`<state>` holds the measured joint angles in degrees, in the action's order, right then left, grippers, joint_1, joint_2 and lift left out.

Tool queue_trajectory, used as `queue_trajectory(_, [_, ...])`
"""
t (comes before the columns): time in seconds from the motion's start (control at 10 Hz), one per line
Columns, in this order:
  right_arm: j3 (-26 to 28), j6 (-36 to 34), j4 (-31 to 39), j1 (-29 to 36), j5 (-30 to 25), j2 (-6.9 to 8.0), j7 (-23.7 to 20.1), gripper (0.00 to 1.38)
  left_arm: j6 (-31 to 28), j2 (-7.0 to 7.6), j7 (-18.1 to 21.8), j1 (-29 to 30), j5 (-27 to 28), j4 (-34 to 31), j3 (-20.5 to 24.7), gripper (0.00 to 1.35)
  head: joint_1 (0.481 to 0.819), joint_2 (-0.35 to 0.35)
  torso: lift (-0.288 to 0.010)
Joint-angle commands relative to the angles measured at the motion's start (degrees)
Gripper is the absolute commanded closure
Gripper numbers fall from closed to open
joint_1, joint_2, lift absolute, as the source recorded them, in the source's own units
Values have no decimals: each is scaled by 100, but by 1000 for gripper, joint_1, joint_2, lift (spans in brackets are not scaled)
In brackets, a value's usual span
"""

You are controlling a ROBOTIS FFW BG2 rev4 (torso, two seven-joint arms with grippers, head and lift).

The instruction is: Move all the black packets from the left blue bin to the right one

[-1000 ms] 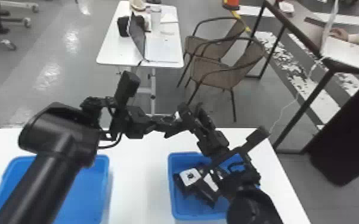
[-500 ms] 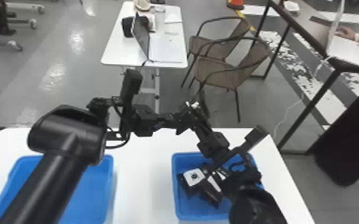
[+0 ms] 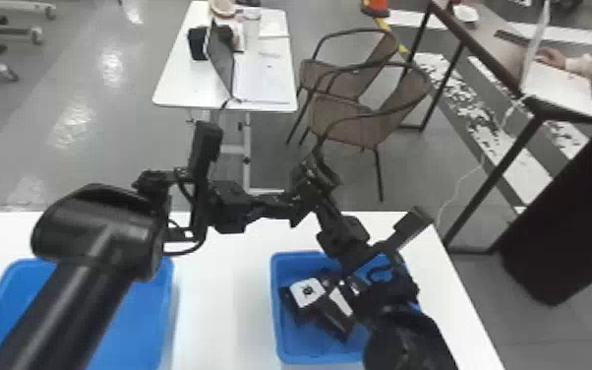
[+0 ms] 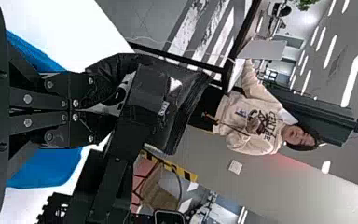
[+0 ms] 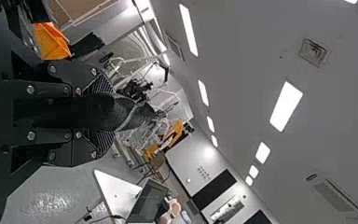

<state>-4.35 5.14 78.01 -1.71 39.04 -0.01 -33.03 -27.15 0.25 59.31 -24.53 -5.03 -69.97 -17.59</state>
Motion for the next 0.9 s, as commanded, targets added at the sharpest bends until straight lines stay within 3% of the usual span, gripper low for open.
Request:
queue_trajectory(0.0, [57,93,-58,13,86,6,16,1197,-115,54,2,123,-200,-8,89,791,695,-183,0])
queue_trajectory(0.1, [154,128,-102,22,104,6,33,1197,-203,90,2,273,-244,-87,221,314,695,-185,0])
queue_trajectory(0.2, [295,145,-128,48,95,6,42,1197,-317,116,2,413,-253,-227,370,62,695,-188,0])
queue_trajectory(0.4, [594,180,-304,92,95,6,68,1197,-607,257,2,827,-314,-763,669,160,695,-192,0])
queue_trajectory(0.8, [1244,154,-1034,329,306,6,86,1197,-880,353,-42,1626,-305,-1792,1732,160,695,-204,0])
